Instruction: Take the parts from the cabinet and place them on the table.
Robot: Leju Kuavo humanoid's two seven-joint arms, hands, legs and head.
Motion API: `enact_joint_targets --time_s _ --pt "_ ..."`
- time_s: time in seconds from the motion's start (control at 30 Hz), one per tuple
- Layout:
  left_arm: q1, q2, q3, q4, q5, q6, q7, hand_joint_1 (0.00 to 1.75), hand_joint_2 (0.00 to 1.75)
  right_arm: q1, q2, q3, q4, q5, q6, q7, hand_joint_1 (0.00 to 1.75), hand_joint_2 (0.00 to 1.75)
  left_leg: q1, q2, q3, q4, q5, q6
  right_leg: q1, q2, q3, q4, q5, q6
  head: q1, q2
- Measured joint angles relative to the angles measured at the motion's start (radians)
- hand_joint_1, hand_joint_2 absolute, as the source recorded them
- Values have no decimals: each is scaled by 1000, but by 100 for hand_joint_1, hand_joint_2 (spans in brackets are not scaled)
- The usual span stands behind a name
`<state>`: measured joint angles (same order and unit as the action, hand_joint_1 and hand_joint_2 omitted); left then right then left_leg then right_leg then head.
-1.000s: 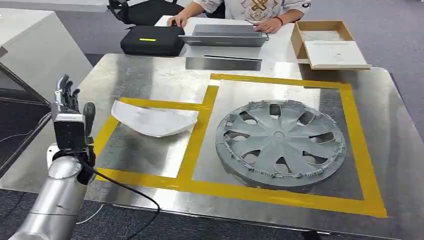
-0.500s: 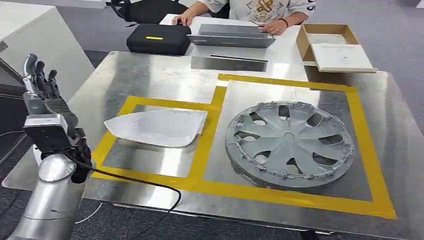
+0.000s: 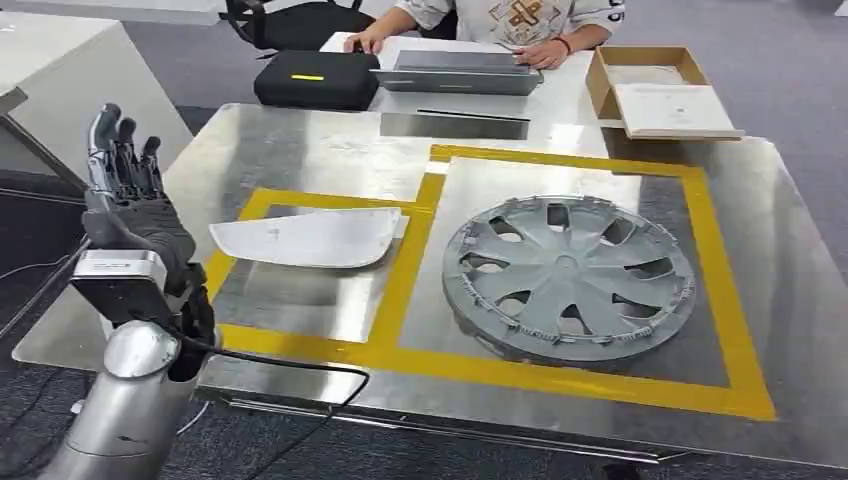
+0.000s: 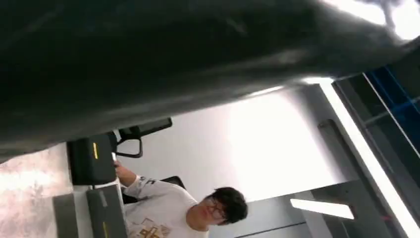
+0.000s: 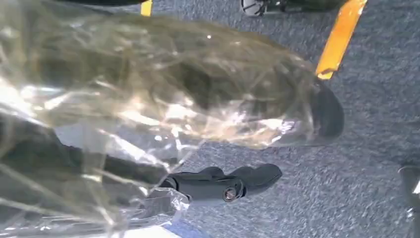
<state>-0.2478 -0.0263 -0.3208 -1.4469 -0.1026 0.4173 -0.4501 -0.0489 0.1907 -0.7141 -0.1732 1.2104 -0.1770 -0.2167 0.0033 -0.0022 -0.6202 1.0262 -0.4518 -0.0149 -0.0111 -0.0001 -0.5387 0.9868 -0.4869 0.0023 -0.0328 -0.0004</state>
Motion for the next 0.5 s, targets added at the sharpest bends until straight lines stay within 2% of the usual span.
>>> enact_joint_targets --time_s 0.03,0.1,0.13,0.17,0.2,0.23,0.3,0.33,0.43,0.47,0.5 --pt "-1 0 -1 0 0 0 0 0 0 -1 0 0 0 0 0 0 0 0 0 0 -12 34 -33 -4 0 0 -5 0 4 -5 -2 0" --pt "2 1 -4 0 0 0 1 0 0 -1 2 0 0 0 0 0 0 0 3 0 -67 189 -129 -13 0 -2 -21 1 14 -9 -2 0" --pt "3 2 -4 0 1 0 1 0 0 -1 2 0 0 0 0 0 0 0 4 0 -89 257 -160 -15 1 -2 -31 1 20 -9 -2 0" --pt "6 2 -5 0 1 0 1 0 0 -1 2 0 0 0 0 0 0 0 4 0 -90 284 -168 -16 1 -3 -40 1 27 -8 -2 0" --pt "6 2 -5 0 1 0 1 0 0 -1 2 0 0 0 0 0 0 0 5 0 -67 264 -152 -15 1 -2 -49 2 34 -6 -2 0" --pt "6 2 -5 0 1 0 1 0 0 -1 2 0 0 0 0 0 0 0 4 0 -22 201 -121 -12 1 -2 -55 2 39 -4 -2 0" --pt "4 3 -5 -3 1 0 1 0 0 -1 3 0 0 0 0 0 0 0 4 0 94 23 -58 -2 1 -1 -61 4 48 4 -3 0" --pt "1 3 -6 -6 1 0 1 0 0 -1 4 0 0 0 0 0 0 0 0 0 122 -33 -66 3 7 -1 -66 8 52 10 -3 0" --pt "6 3 -11 -8 6 0 1 0 0 -1 5 0 0 -1 0 0 0 0 -5 -1 110 -35 -57 20 3 -3 -78 8 70 30 -1 0" --pt "7 3 -15 -10 5 2 -1 0 0 0 5 0 0 -1 0 0 0 0 -4 -1 104 -40 -48 31 5 -3 -80 6 77 38 -1 0" --pt "6 0 -23 -13 2 5 -5 0 0 1 5 0 0 -3 0 0 0 0 2 2 100 -46 -36 39 1 0 -92 15 63 41 -3 0"
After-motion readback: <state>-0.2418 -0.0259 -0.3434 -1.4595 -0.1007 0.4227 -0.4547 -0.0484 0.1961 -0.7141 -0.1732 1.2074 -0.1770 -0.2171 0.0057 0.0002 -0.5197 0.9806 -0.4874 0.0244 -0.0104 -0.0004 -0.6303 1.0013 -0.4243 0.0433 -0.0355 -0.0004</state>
